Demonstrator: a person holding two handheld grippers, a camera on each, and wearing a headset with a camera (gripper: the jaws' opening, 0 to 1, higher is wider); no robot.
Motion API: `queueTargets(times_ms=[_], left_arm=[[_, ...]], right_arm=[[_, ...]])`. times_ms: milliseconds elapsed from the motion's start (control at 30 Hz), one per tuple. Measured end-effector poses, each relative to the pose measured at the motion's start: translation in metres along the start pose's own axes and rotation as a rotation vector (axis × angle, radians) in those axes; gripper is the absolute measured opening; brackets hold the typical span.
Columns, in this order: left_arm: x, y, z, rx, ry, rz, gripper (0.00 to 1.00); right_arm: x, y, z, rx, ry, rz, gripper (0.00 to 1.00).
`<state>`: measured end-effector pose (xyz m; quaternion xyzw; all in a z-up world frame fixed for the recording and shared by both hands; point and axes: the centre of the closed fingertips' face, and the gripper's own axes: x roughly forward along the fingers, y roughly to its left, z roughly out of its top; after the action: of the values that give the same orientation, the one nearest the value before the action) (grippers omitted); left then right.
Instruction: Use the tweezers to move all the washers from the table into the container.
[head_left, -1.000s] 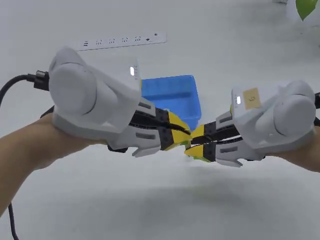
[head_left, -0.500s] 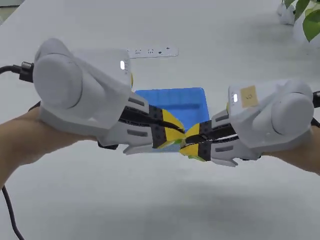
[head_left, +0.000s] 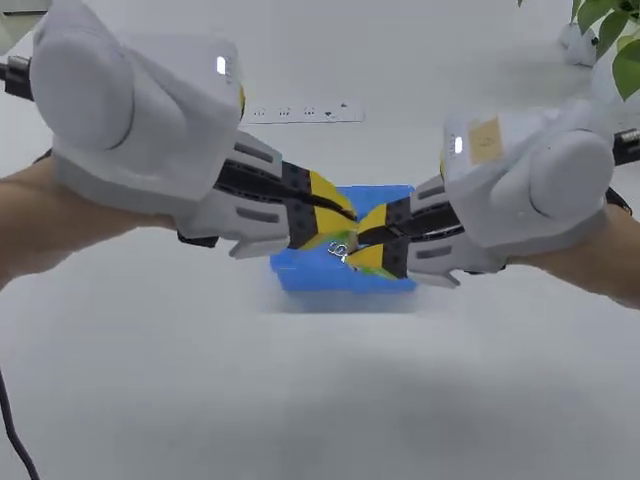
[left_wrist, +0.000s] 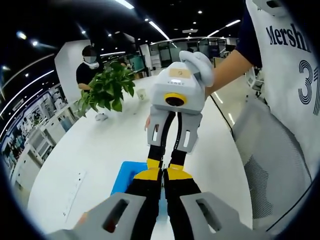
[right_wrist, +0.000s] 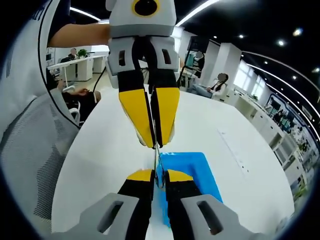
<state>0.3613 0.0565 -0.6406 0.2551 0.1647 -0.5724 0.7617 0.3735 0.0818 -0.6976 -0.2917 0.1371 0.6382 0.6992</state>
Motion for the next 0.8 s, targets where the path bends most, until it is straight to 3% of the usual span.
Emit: queueTargets(times_ms=[167,433,667,800], left_arm=[[0.005,0.017,-0.005,0.0,-0.002,0.017,0.06],[0.019,0.042,-0.026,-0.028,0.007,0.02,0.06],[0.033,0.05,-0.048,-0.074,0.023,0.009,0.05],[0.039,0.053,-0.052,-0.087,0.018,0.002,0.05]], right_arm=[[0.009,-0.02,-0.004,-0.056,0.031,-0.011,0.1],[0.028,-0.036,-0.02,-0.012,0.037,-0.003,0.1],[0.044,-0.041,-0.037,0.019,0.058,0.011,0.1],[0.047,-0.044,-0.045,0.035,0.067,0.016,0.1]])
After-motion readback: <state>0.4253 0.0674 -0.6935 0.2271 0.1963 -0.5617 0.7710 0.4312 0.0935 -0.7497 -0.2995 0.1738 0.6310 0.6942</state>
